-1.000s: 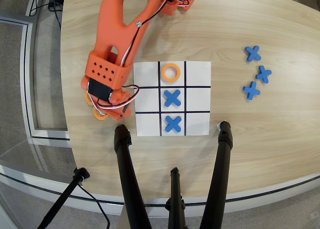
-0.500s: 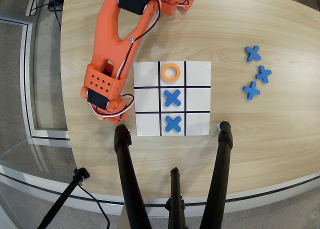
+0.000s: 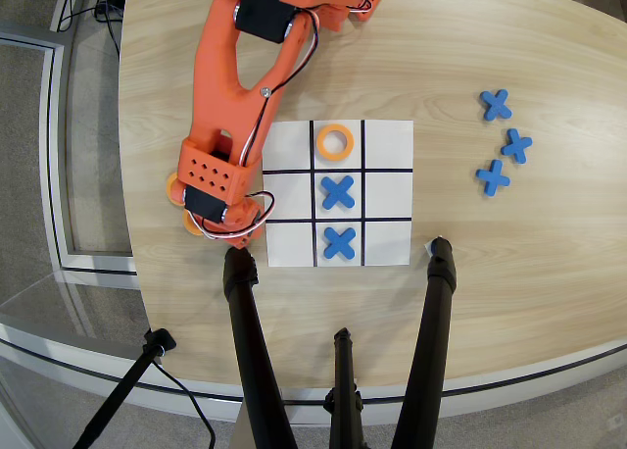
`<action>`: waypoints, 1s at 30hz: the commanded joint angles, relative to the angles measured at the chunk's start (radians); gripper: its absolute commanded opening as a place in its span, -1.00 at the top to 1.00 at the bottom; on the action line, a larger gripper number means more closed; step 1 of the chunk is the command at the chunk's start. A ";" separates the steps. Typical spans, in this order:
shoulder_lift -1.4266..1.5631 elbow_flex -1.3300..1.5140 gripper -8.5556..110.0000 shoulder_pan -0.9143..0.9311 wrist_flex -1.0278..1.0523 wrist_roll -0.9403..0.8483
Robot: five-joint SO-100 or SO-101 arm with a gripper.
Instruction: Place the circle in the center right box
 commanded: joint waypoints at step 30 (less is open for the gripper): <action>-0.061 0.002 0.86 0.000 -0.014 0.048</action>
